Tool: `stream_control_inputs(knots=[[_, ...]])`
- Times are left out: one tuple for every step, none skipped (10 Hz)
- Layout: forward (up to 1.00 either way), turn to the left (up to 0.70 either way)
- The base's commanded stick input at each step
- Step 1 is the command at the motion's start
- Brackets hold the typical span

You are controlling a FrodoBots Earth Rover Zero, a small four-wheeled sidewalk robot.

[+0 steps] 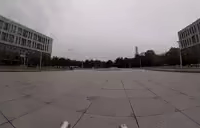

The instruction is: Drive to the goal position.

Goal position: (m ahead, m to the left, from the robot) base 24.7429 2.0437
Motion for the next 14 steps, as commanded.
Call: stream_control_inputs(knots=[[0.05,0.0],[0.05,0.0],[0.05,0.0],[0.05,0.0],[0.05,0.0],[0.05,0.0],[0.05,0.0],[0.05,0.0],[0.05,0.0],[0.05,0.0],[0.05,0.0],[0.05,0.0],[0.05,0.0],[0.05,0.0]])
